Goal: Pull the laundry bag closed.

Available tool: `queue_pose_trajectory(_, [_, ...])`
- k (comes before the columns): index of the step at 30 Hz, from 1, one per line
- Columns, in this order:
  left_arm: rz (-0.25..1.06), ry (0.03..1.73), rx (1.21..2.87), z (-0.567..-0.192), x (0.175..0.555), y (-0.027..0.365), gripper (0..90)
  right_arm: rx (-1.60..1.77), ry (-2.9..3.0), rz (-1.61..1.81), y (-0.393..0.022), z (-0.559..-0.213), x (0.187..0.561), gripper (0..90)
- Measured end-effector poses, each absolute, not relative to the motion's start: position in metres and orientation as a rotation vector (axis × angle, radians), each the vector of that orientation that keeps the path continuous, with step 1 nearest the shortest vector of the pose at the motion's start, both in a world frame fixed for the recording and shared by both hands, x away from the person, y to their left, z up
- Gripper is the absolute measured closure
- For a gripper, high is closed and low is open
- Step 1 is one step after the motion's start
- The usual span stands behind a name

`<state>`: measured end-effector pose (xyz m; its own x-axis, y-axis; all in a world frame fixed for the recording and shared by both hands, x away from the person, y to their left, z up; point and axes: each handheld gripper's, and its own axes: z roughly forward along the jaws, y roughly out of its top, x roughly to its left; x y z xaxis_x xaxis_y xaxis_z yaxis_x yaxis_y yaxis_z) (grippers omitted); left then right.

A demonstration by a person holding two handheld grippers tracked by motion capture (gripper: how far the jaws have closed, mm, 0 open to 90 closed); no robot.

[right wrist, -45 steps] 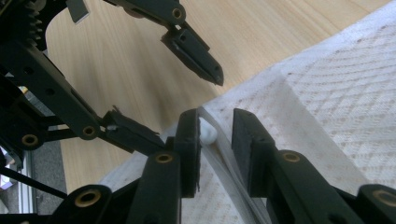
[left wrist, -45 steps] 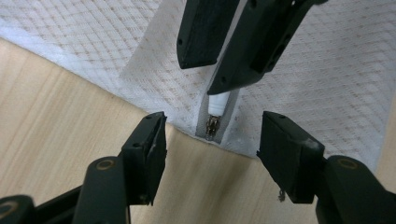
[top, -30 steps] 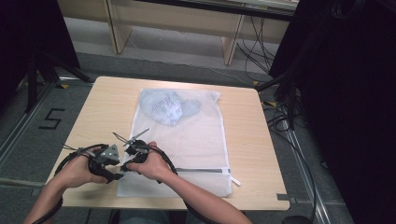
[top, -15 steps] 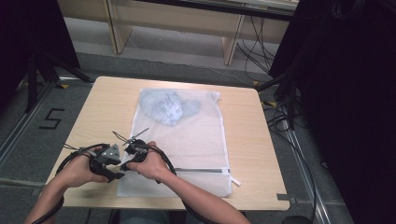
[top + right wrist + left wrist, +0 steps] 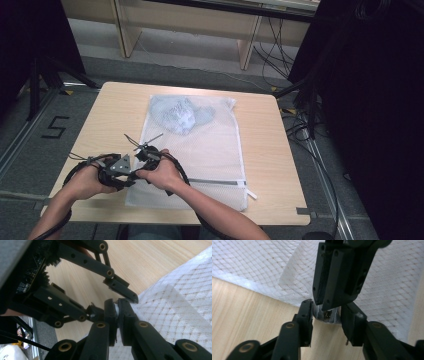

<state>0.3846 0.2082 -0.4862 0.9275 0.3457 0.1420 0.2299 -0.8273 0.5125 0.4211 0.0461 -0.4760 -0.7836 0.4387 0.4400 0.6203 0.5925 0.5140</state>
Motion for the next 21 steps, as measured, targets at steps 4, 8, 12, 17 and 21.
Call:
queue_pose_trajectory(4, [0.331,0.409,2.575,-0.4849,0.3846,0.2079,69.2,-0.855,-2.563,-0.993,0.0443,-0.4736,0.4223,86.9])
queue_pose_trajectory(8, [0.347,0.423,2.575,-0.4831,0.3844,0.2086,74.8,-0.85,-2.567,-1.019,0.0436,-0.4722,0.4231,86.9])
queue_pose_trajectory(12, [0.345,0.419,2.573,-0.483,0.3842,0.2091,79.2,-0.851,-2.562,-1.033,0.042,-0.4717,0.4227,87.0])
queue_pose_trajectory(17, [0.325,0.402,2.583,-0.4827,0.3839,0.2101,80.6,-0.868,-2.56,-1.031,0.0409,-0.4717,0.4213,87.1])
queue_pose_trajectory(21, [0.33,0.413,2.585,-0.4829,0.3839,0.2125,81.2,-0.917,-2.559,-1.01,0.0402,-0.4703,0.4187,87.1])
